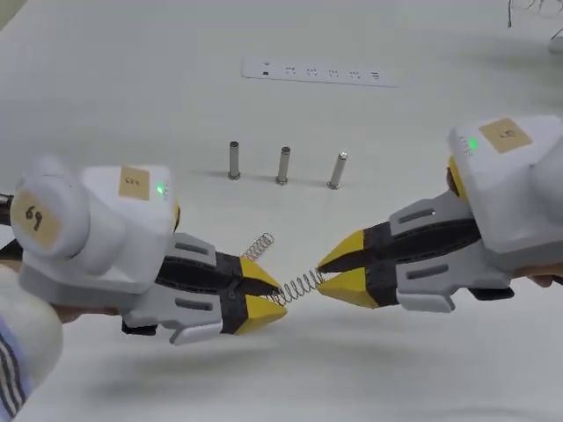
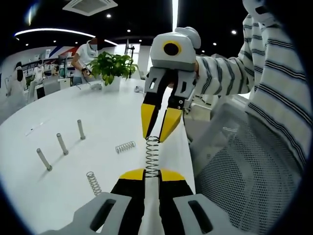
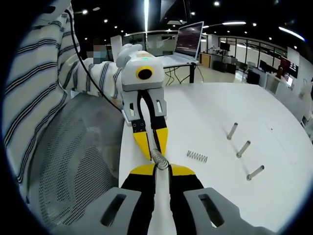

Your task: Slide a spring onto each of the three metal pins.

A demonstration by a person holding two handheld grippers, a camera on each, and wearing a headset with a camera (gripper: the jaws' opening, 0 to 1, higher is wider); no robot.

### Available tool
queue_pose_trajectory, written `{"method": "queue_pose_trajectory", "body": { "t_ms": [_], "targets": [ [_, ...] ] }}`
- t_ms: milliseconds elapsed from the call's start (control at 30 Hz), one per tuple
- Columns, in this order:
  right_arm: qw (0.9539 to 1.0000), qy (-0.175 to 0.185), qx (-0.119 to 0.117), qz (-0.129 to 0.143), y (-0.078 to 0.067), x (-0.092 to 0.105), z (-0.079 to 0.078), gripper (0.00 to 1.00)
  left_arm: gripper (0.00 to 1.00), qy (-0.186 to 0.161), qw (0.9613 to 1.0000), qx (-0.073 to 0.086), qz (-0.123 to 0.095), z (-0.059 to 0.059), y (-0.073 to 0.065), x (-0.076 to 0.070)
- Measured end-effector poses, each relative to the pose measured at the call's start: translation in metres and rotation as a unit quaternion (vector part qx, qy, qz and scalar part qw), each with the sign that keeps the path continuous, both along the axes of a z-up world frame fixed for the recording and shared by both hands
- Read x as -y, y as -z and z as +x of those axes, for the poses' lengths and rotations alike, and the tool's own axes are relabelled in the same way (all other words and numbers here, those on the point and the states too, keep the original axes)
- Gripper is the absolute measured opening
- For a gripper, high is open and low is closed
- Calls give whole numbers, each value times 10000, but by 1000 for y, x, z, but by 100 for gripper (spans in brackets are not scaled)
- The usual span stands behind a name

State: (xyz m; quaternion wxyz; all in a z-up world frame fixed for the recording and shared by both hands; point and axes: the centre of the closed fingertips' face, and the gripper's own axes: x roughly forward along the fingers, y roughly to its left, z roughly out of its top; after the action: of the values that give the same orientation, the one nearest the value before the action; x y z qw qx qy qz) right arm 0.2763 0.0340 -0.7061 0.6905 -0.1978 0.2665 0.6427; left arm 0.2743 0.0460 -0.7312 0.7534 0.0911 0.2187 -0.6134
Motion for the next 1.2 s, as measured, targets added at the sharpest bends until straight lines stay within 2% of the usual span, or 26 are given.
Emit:
{"method": "queue_pose_trajectory", "body": {
  "t_ms": [167,567,800,933,1200],
  "targets": [
    [9999,-94,64,-69,-2,0,-2,7,1,54,10000,53,-40,-2,2,4],
    [9993,-269,136,-223,-1,-1,-5,7,1,56,9999,91,21,-3,8,11],
    [9985,-375,198,-345,-2,0,-6,7,1,130,9997,187,-9,-4,9,15],
    [9982,-416,196,-388,-2,1,-7,7,1,191,9995,262,-30,-4,11,20],
    [9971,-487,151,-558,-1,8,-8,7,1,256,9992,302,-40,-5,12,28]
  ]
}}
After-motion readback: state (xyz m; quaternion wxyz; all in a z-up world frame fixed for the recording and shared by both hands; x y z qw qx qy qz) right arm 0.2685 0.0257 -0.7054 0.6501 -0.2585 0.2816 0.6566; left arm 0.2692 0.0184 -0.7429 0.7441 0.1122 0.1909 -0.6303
